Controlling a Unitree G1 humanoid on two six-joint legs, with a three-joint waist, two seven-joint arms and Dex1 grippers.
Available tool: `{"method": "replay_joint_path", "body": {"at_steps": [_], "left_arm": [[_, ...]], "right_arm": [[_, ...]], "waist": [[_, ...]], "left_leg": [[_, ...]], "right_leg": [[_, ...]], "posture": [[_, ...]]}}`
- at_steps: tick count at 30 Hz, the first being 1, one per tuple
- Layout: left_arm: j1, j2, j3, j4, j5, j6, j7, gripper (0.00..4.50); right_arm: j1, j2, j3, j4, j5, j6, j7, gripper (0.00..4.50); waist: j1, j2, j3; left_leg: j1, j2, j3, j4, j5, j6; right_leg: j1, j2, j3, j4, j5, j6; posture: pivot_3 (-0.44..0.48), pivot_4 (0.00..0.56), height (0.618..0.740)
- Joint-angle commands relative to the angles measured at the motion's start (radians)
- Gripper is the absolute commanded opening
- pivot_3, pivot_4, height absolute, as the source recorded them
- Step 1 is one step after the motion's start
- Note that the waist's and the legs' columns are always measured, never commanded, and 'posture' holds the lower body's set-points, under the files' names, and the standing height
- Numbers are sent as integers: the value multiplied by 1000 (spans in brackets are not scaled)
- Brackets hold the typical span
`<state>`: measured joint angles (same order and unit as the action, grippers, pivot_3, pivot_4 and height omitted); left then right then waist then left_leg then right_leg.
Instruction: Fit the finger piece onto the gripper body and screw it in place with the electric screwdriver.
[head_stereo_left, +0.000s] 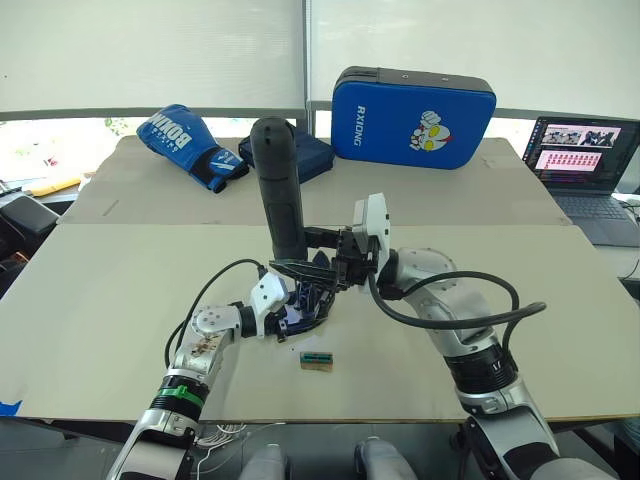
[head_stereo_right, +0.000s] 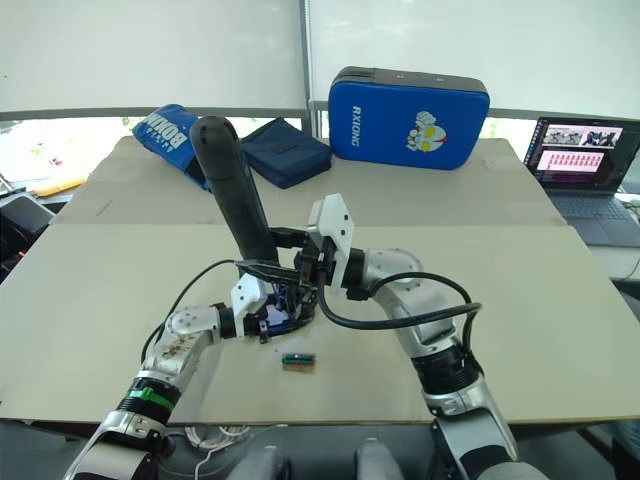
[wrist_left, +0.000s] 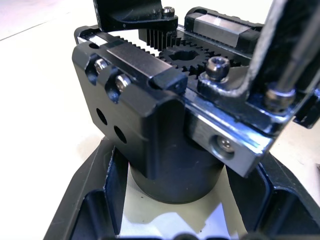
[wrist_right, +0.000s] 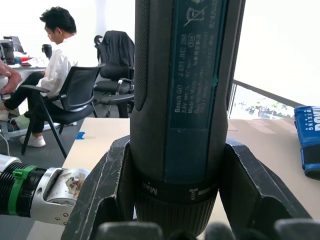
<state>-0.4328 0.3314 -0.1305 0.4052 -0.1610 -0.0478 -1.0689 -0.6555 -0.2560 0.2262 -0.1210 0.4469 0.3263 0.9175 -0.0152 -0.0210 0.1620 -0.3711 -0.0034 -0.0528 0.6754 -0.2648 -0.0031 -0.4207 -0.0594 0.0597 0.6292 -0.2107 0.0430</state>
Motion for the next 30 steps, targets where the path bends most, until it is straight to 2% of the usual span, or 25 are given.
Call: {"method": "replay_joint_path", "body": {"at_steps": [1,8,15,17,19,20,23,25,28,30], "left_arm": [[13,-8,-17,9,-3,2,-6,2310],[12,-11,-17,29,3,-13,1,2310],[11,-22,-10,44,-3,-15,15,2310],[10,-27,-2,45,-12,-11,18,3367],[10,-27,3,43,-13,-11,20,4191],[12,-20,12,42,-13,-20,24,4464],[27,6,37,25,-24,-30,18,4464],[66,57,80,-37,-77,-1,-17,4464],[130,141,128,-116,-140,35,-65,4464],[186,219,196,-176,-232,87,-138,4464]], "right_arm": [[-20,-11,-22,-18,21,35,7,1937],[-81,-12,-92,-109,121,56,29,1937],[-62,-37,-91,-163,165,77,70,1937],[-57,-35,-103,-191,202,84,79,1937],[-61,-36,-121,-212,240,99,80,1937],[-65,-44,-137,-230,270,112,82,1937],[-71,-73,-178,-284,359,171,68,1937],[-73,-132,-236,-339,461,248,40,1937],[-71,-244,-330,-378,606,356,-11,1937],[-41,-392,-430,-351,690,459,-29,1937]], "waist": [[1,0,0],[1,0,1],[3,0,1],[3,0,1],[2,0,1],[3,0,1],[1,0,1],[-4,-1,1],[-19,-1,2],[-23,-1,4]], "left_leg": [[0,0,0,0,0,0],[-3,0,0,0,0,0],[-3,0,0,0,0,0],[-3,0,0,0,0,0],[-3,0,0,0,0,0],[-3,0,0,0,0,0],[-3,0,-1,0,0,0],[-3,0,-1,0,0,0],[-4,2,-1,-3,0,0],[-3,2,-2,-5,0,0]], "right_leg": [[0,0,0,0,0,0],[-3,0,0,0,0,0],[-2,0,0,-1,0,0],[-2,0,0,-1,0,0],[-2,0,0,0,0,0],[-2,0,0,0,0,0],[-2,0,0,-1,0,0],[-3,0,0,0,0,0],[-5,0,0,-1,0,-1],[-5,0,0,-1,-1,-2]], "posture": [[0,150,740],[0,150,740],[0,150,740],[0,150,740],[0,150,740],[0,150,740],[0,150,740],[0,150,740],[0,150,740],[0,150,740]]}}
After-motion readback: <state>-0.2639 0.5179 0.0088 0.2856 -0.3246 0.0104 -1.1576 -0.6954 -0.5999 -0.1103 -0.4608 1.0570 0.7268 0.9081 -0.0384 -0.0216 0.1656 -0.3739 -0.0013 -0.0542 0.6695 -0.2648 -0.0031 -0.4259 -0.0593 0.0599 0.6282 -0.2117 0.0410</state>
